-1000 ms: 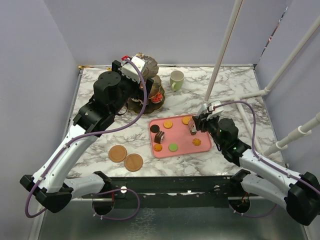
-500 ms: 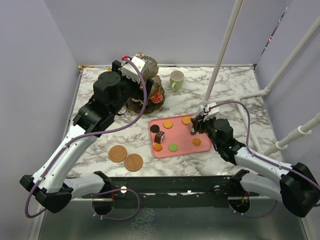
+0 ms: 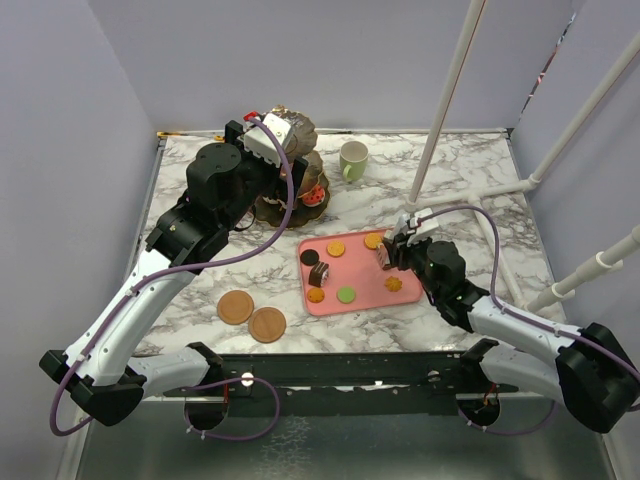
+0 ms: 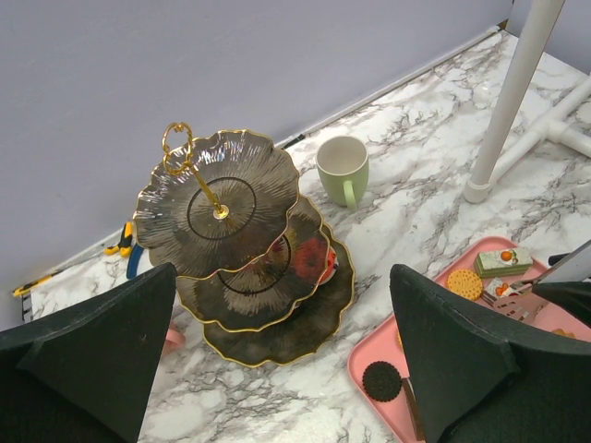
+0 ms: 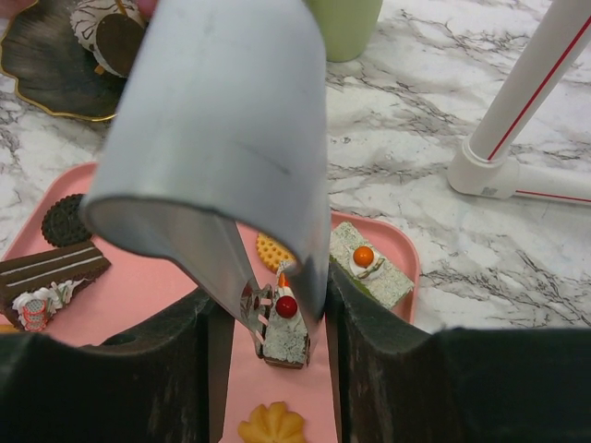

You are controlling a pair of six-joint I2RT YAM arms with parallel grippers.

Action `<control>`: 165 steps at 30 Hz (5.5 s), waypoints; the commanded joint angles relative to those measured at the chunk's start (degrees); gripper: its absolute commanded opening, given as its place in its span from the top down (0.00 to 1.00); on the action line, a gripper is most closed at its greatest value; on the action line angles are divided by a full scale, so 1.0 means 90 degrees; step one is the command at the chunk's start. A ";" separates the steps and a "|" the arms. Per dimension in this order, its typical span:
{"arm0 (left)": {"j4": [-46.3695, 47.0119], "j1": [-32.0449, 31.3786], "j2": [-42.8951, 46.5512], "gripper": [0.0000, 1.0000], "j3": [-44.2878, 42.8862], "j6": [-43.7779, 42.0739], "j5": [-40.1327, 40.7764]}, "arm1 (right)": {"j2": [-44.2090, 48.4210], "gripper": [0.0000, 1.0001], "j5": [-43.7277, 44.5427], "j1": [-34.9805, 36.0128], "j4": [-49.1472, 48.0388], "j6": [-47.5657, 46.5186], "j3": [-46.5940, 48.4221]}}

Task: Serve the afternoon tea
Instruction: Pick up the desert from the tray, then place the desert on the desert table.

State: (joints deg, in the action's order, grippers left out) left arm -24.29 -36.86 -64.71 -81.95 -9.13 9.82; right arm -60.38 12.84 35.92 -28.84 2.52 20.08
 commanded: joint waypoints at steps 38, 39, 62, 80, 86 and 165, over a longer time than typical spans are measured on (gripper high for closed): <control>0.0043 0.0009 0.0140 0.17 -0.0053 -0.0023 -0.0200 | 0.0149 0.99 -0.0481 0.0022 -0.0141 -0.0408 0.1588; 0.0048 0.0005 0.0123 0.12 -0.0063 0.0015 -0.0136 | 0.0009 0.99 -0.0541 0.0022 -0.0158 -0.0425 0.1822; -0.0033 0.0072 -0.0353 0.01 -0.0246 0.0751 0.1164 | -0.4045 0.99 -0.2160 0.0020 -0.0339 -0.0798 0.6089; -0.0020 0.0072 -0.0138 0.01 -0.0214 0.0597 0.1067 | -0.5033 0.99 -0.2174 0.0022 -0.1134 -0.0703 0.6486; -0.0006 0.0072 -0.0072 0.01 -0.0105 0.0545 0.1075 | -0.5266 0.99 -0.2334 0.0022 -0.0997 -0.0682 0.6764; -0.0051 0.0072 -0.0035 0.01 -0.0341 0.0560 0.0665 | 0.0126 0.48 0.0857 -0.0144 -0.0315 -0.0549 0.0766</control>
State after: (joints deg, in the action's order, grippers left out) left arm -24.64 -36.42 -65.32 -83.22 -4.12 16.91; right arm -58.57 18.31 35.44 -29.91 -2.20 27.55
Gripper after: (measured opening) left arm 0.990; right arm 0.513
